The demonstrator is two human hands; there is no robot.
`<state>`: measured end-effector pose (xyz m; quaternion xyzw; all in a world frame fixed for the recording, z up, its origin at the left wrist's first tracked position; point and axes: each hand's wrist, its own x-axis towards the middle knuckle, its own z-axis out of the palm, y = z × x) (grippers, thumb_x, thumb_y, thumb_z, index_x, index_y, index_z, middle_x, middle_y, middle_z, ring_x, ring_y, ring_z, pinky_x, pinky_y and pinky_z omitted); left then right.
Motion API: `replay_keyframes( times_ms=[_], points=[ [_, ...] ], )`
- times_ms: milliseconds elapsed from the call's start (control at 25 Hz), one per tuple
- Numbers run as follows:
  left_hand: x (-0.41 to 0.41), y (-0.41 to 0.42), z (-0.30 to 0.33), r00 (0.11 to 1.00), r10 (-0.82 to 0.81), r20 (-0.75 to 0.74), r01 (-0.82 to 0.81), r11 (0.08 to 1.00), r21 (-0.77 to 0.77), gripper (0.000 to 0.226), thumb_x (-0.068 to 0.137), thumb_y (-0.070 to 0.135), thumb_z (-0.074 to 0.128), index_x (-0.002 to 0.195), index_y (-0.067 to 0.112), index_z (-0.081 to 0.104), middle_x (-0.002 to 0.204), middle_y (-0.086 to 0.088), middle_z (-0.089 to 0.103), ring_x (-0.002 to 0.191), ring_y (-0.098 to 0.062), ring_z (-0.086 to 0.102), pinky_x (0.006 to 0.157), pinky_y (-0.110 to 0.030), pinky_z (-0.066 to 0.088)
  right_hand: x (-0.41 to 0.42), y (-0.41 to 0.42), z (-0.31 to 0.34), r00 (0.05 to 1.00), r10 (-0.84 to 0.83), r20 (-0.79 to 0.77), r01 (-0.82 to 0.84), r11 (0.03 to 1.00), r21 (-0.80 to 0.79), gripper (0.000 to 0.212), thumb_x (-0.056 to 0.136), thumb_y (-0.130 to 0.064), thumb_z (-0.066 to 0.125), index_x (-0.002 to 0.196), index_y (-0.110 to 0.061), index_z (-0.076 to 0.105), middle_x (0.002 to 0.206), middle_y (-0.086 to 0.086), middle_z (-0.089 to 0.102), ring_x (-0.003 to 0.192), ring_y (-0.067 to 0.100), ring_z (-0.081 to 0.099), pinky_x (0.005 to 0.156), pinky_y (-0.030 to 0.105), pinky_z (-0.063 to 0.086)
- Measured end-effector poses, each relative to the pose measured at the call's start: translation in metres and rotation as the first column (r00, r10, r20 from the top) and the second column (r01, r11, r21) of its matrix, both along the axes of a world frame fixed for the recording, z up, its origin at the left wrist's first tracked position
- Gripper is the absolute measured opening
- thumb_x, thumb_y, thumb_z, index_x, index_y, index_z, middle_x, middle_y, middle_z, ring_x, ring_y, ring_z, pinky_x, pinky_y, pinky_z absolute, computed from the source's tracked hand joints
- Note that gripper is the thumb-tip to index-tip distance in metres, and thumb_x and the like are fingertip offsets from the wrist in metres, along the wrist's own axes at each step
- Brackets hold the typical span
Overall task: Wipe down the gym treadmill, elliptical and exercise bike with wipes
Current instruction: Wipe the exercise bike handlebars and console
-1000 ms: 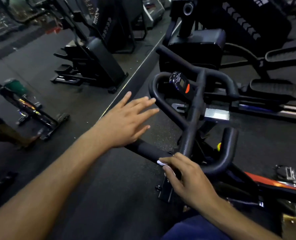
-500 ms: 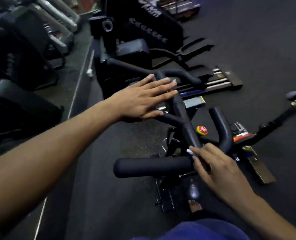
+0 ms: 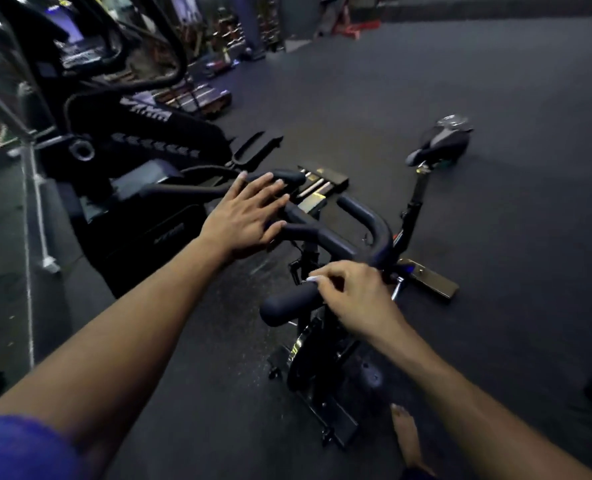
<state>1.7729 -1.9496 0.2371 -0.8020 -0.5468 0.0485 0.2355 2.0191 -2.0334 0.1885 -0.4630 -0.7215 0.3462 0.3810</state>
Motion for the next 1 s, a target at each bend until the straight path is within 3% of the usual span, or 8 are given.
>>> replay_keyframes(
  times_ms=[160, 320, 440, 520, 600, 720, 800, 1000],
  points=[
    [0.0, -0.002, -0.001, 1.0, 0.008, 0.009, -0.008, 1.0, -0.001, 0.066, 0.1, 0.056, 0.023, 0.15, 0.021, 0.05, 0.16, -0.007, 0.04, 0.154, -0.025, 0.022, 0.124, -0.047, -0.003, -0.032, -0.065, 0.035, 0.989, 0.132, -0.063, -0.121, 0.982, 0.145, 0.021, 0.094, -0.027, 0.059, 0.105, -0.024, 0.076, 0.1, -0.009, 0.067, 0.094, 0.008, 0.064, 0.087, 0.033, 0.052],
    [-0.003, 0.0, -0.005, 1.0, -0.013, 0.021, 0.013, 1.0, 0.025, 0.068, 0.099, 0.056, 0.022, 0.149, 0.02, 0.051, 0.16, -0.008, 0.039, 0.155, -0.025, 0.021, 0.126, -0.051, 0.003, -0.042, -0.091, 0.03, 0.981, 0.195, 0.015, -0.191, 0.94, 0.282, 0.025, 0.099, -0.025, 0.053, 0.116, -0.015, 0.07, 0.101, -0.004, 0.06, 0.092, 0.014, 0.063, 0.08, 0.037, 0.054],
    [-0.005, 0.001, -0.008, 0.999, -0.024, 0.027, 0.022, 0.999, 0.05, 0.069, 0.099, 0.056, 0.021, 0.148, 0.019, 0.053, 0.16, -0.008, 0.041, 0.154, -0.024, 0.022, 0.126, -0.051, 0.005, -0.033, -0.082, 0.026, 0.995, 0.097, -0.023, -0.082, 0.926, 0.368, 0.022, 0.1, -0.021, 0.056, 0.114, -0.013, 0.07, 0.1, -0.002, 0.061, 0.091, 0.014, 0.064, 0.08, 0.035, 0.055],
    [-0.004, 0.001, -0.007, 0.999, -0.021, 0.032, 0.02, 0.999, 0.038, 0.069, 0.099, 0.056, 0.02, 0.149, 0.02, 0.05, 0.161, -0.006, 0.038, 0.155, -0.023, 0.018, 0.126, -0.05, 0.002, -0.012, -0.059, 0.018, 0.997, -0.026, -0.078, 0.055, 0.917, 0.396, 0.017, 0.097, -0.015, 0.063, 0.11, -0.01, 0.073, 0.098, -0.002, 0.063, 0.092, 0.008, 0.063, 0.086, 0.021, 0.049],
    [-0.004, 0.001, -0.006, 0.999, -0.009, 0.039, 0.008, 1.0, 0.03, 0.068, 0.1, 0.056, 0.019, 0.152, 0.021, 0.046, 0.163, -0.005, 0.035, 0.156, -0.022, 0.014, 0.126, -0.049, -0.001, 0.008, -0.035, 0.003, 0.999, -0.041, -0.011, 0.042, 0.938, 0.345, 0.02, 0.097, -0.016, 0.063, 0.113, -0.011, 0.074, 0.097, -0.01, 0.061, 0.089, -0.003, 0.058, 0.084, 0.009, 0.042],
    [-0.003, 0.001, -0.005, 0.999, -0.007, 0.042, 0.006, 1.0, 0.029, 0.07, 0.099, 0.055, 0.016, 0.153, 0.021, 0.044, 0.163, -0.004, 0.034, 0.157, -0.021, 0.012, 0.126, -0.049, -0.002, 0.027, -0.005, -0.04, 0.987, -0.019, 0.161, -0.037, 0.94, 0.338, 0.03, 0.097, -0.018, 0.055, 0.122, -0.012, 0.069, 0.096, -0.015, 0.048, 0.085, -0.004, 0.05, 0.08, 0.017, 0.046],
    [-0.003, 0.001, -0.004, 0.999, -0.004, 0.039, 0.003, 0.999, 0.036, 0.071, 0.099, 0.056, 0.014, 0.154, 0.021, 0.043, 0.164, -0.004, 0.034, 0.157, -0.021, 0.012, 0.126, -0.049, -0.002, 0.042, 0.026, -0.056, 0.969, -0.121, 0.214, 0.035, 0.929, 0.369, 0.028, 0.094, -0.01, 0.059, 0.12, -0.011, 0.07, 0.093, -0.008, 0.051, 0.082, 0.002, 0.051, 0.075, 0.026, 0.049],
    [-0.004, 0.001, -0.004, 0.999, -0.01, 0.039, 0.009, 0.999, 0.042, 0.072, 0.098, 0.055, 0.014, 0.154, 0.021, 0.043, 0.162, -0.003, 0.037, 0.156, -0.021, 0.013, 0.127, -0.049, 0.0, 0.055, 0.074, -0.055, 0.916, -0.327, 0.231, 0.266, 0.929, 0.258, 0.024, 0.095, -0.008, 0.062, 0.116, -0.01, 0.073, 0.09, -0.006, 0.052, 0.086, 0.023, 0.063, 0.075, 0.022, 0.039]
  ],
)
